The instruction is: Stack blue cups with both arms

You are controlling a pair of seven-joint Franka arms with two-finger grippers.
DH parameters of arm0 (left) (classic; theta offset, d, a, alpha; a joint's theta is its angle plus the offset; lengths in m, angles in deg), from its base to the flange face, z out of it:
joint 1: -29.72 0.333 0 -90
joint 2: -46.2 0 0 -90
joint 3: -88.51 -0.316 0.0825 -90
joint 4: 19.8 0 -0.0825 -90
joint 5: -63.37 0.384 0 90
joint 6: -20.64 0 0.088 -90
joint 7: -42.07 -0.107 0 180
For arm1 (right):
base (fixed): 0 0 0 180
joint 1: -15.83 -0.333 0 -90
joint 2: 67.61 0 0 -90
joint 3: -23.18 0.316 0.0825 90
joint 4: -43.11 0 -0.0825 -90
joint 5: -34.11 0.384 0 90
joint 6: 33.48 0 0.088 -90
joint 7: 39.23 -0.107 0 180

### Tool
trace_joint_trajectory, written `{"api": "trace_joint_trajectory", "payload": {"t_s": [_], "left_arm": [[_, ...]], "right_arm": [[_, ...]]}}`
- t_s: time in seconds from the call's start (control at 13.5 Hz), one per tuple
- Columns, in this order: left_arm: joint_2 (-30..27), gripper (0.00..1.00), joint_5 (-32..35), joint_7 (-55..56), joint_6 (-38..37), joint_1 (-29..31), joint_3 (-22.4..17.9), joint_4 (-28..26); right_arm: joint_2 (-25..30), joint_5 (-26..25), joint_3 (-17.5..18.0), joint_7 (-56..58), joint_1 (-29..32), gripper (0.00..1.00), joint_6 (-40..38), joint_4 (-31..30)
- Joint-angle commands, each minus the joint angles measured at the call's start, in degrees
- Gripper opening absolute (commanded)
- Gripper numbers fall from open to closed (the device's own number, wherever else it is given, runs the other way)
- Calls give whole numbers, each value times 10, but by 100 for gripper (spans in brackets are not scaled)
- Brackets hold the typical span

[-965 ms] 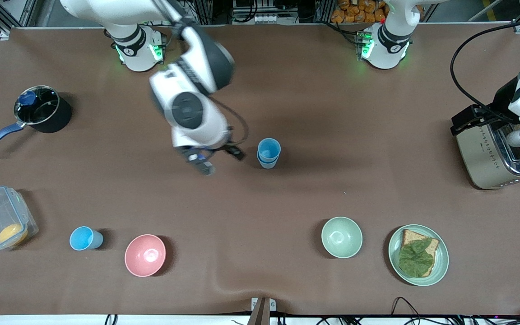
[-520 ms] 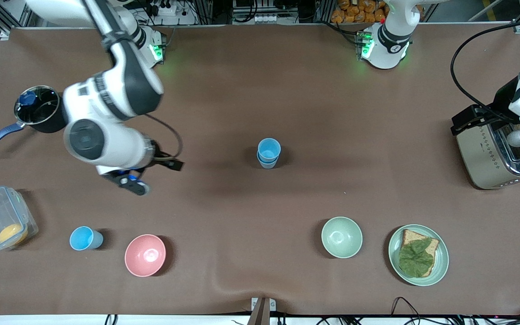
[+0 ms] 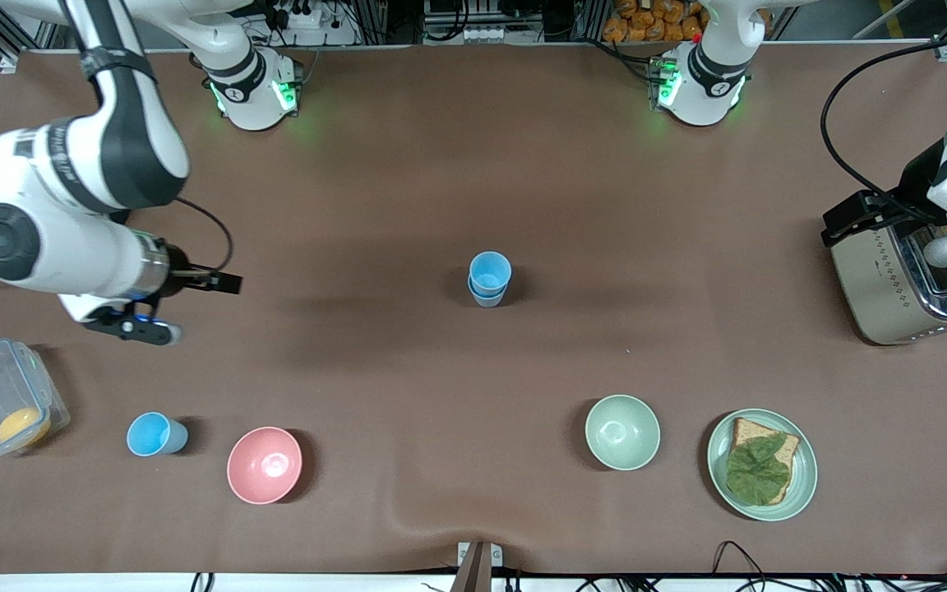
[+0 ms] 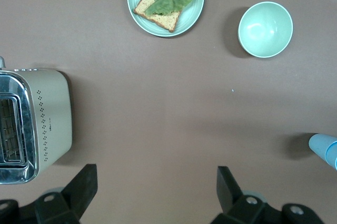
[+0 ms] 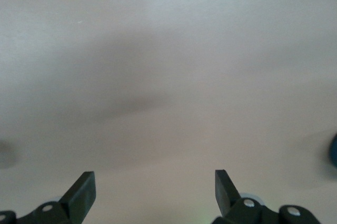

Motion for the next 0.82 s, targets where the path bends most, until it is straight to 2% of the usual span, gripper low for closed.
{"api": "trace_joint_trajectory", "payload": {"t_s": [0.0, 0.3, 0.59, 0.74], "left_arm": [[-2, 100, -2, -16, 0, 3, 1, 3], [-3, 100, -2, -16, 0, 2, 1, 3], [-3, 100, -2, -16, 0, 3, 1, 4], [-3, 100, -2, -16, -1, 3, 0, 4]], "right_arm": [[48, -8, -41, 86, -4, 100, -9, -25], [115, -10, -45, 149, 20, 100, -22, -23], [136, -20, -32, 204, 47, 100, -24, -10], [133, -20, -10, 228, 83, 100, -47, 20]]}}
